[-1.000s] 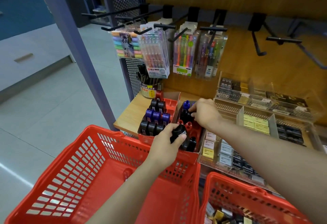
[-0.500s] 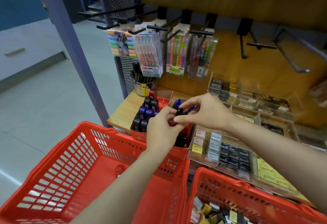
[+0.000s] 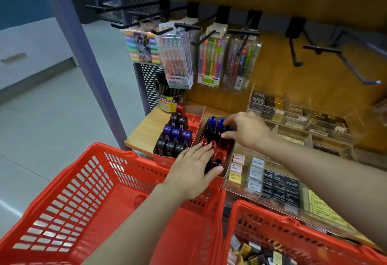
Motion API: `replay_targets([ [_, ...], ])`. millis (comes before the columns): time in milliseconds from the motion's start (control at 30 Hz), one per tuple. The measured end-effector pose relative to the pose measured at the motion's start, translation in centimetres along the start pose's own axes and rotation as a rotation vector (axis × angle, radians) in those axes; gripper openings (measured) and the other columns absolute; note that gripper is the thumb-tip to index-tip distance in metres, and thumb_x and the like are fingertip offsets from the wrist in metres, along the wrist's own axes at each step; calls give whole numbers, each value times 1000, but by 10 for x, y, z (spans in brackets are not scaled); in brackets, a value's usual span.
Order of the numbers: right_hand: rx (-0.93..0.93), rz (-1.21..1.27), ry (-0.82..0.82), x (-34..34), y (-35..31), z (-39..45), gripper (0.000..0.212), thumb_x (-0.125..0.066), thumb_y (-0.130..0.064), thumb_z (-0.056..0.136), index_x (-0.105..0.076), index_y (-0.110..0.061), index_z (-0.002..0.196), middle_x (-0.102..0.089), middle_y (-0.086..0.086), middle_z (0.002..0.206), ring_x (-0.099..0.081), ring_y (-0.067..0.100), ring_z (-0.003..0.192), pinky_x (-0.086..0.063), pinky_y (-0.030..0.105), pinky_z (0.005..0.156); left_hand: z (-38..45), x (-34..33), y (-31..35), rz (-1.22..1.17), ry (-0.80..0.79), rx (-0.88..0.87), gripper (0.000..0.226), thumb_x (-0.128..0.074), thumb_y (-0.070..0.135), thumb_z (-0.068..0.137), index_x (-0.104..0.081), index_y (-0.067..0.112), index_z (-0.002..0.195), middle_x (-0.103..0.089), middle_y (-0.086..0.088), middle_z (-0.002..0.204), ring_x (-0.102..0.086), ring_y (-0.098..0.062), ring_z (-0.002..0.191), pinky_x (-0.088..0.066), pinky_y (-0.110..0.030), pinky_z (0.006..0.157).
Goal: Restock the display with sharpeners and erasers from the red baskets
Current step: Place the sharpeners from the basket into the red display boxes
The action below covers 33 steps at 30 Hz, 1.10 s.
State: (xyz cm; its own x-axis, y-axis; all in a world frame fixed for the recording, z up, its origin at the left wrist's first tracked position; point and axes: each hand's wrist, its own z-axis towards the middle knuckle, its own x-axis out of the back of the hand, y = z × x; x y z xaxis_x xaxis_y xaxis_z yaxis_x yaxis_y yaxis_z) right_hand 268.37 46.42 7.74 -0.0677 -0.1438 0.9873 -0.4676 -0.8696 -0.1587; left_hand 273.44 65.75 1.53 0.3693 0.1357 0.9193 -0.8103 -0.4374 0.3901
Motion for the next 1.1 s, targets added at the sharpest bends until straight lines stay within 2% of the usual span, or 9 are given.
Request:
replay_targets([
  [200, -46, -134, 46, -24, -6, -4, 43, -65, -54, 85, -61, -30, 120, -68, -3, 115, -50, 19, 117, -29, 40, 95, 3, 0, 0, -32, 4, 9, 63, -29, 58, 101, -28, 24, 154, -20, 11, 162, -6, -8, 150, -8, -37, 123],
  [433, -50, -361, 107, -27, -10, -8, 37, -63, -58, 83, -73, -27, 100, -67, -5, 102, -46, 20, 108, -29, 44, 90, 5, 1, 0, -21, -46, 13, 65, -32, 55, 101, -21, 23, 156, -11, 11, 164, 0, -8, 151, -3, -36, 124],
  [600, -98, -319, 43, -27, -18, -6, 34, -63, -53, 86, -72, -26, 106, -64, -2, 113, -42, 23, 118, -29, 46, 94, 5, 2, 3, -47, -52, 13, 66, -39, 52, 101, -21, 21, 156, -11, 9, 164, 0, -10, 151, -1, -36, 124],
  [667, -90, -318, -5, -22, -22, -8, 35, -60, -49, 90, -69, -25, 114, -58, 1, 122, -42, 26, 122, -32, 47, 97, 3, 6, 2, -171, 35, 0, 59, -49, 42, 100, -33, 19, 152, -24, 5, 161, -10, -11, 150, -7, -34, 124],
  [733, -6, -145, 107, -16, -28, -14, 31, -56, -36, 96, -66, -21, 122, -53, 4, 127, -46, 25, 121, -39, 44, 99, -4, 20, -4, -293, 236, 8, 42, -56, 28, 98, -53, 17, 139, -48, 2, 148, -33, -12, 142, -23, -29, 119],
  [867, 226, 459, 379, -9, -80, -46, 18, -57, -15, 93, -71, -20, 105, -60, -7, 102, -53, 1, 88, -39, 11, 79, -21, 55, -40, -437, 574, 216, 19, -58, 12, 92, -69, 16, 107, -67, 4, 104, -59, -12, 100, -46, -26, 88],
  [933, 296, 531, 262, -28, -115, -64, 15, -59, -15, 88, -70, -22, 95, -66, -9, 90, -56, 0, 78, -41, 9, 75, -39, 56, -69, -504, 645, 379, 15, -58, 12, 91, -68, 20, 97, -66, 7, 92, -63, -12, 89, -48, -27, 80],
  [1000, 278, 529, 28, -65, -143, -78, 17, -58, -15, 85, -72, -20, 95, -70, -6, 87, -63, 8, 81, -48, 20, 78, -64, 41, -103, -505, 641, 538, 15, -57, 11, 89, -66, 22, 95, -68, 5, 89, -64, -14, 85, -48, -28, 77],
  [1100, 112, 493, -307, -133, -164, -84, 24, -59, -13, 86, -72, -16, 106, -73, 2, 96, -67, 18, 94, -45, 23, 85, -105, -3, -154, -431, 377, 683, 21, -60, 6, 86, -67, 12, 105, -70, -5, 99, -65, -25, 94, -46, -29, 82],
])
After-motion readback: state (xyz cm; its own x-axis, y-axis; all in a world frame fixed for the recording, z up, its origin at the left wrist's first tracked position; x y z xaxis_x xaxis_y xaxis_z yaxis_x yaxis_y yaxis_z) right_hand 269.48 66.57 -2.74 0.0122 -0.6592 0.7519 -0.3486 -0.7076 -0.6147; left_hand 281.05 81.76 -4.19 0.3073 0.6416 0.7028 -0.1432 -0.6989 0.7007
